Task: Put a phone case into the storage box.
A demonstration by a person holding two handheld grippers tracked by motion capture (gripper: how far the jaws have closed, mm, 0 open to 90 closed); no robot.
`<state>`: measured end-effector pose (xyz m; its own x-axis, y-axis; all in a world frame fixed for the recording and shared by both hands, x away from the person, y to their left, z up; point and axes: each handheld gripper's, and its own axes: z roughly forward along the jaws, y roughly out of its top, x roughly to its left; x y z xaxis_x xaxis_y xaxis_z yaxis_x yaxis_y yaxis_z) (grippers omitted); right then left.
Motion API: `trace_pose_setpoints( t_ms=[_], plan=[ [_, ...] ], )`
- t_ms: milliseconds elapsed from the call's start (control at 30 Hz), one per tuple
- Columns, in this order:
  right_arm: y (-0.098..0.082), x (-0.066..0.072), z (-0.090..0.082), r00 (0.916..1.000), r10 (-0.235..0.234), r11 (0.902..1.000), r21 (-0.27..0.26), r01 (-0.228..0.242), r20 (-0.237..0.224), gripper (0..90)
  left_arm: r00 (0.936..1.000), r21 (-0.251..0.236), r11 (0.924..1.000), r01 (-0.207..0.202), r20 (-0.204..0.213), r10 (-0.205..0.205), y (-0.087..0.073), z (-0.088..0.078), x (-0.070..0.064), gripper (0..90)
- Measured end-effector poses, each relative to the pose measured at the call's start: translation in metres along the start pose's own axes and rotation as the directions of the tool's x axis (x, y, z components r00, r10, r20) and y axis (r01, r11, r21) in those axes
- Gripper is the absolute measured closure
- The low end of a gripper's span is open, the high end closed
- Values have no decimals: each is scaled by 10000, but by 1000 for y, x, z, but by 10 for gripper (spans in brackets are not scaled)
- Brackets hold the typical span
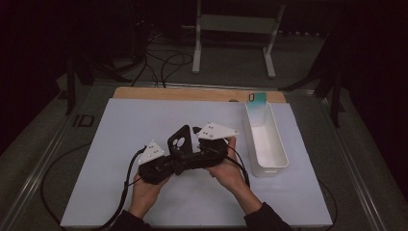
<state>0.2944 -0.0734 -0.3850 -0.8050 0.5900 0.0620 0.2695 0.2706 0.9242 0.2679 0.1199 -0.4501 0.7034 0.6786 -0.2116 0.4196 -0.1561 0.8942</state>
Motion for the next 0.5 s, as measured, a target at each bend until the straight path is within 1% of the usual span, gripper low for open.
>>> trace_pose_setpoints(
  t_ms=[100, 233, 367, 500],
  plan=[
    [0, 0, 3, 10000, 89, 10000, 22, -89, 40, 83, 10000, -61, 10000, -60, 31, 60, 0, 0, -1, 852],
    [0, 0, 7, 9997, 250, 9997, 15, -250, -56, 83, 9999, -64, 9999, -97, 29, 97, 0, 1, -3, 852],
    [-1, 2, 11, 9997, 233, 9997, 74, -232, -82, 83, 9999, -66, 9999, -123, 40, 123, 0, 2, -5, 852],
    [-1, 4, 14, 9995, 303, 9994, 145, -305, 91, 83, 9999, -48, 9999, -99, 19, 99, 0, 2, -5, 851]
  ],
)
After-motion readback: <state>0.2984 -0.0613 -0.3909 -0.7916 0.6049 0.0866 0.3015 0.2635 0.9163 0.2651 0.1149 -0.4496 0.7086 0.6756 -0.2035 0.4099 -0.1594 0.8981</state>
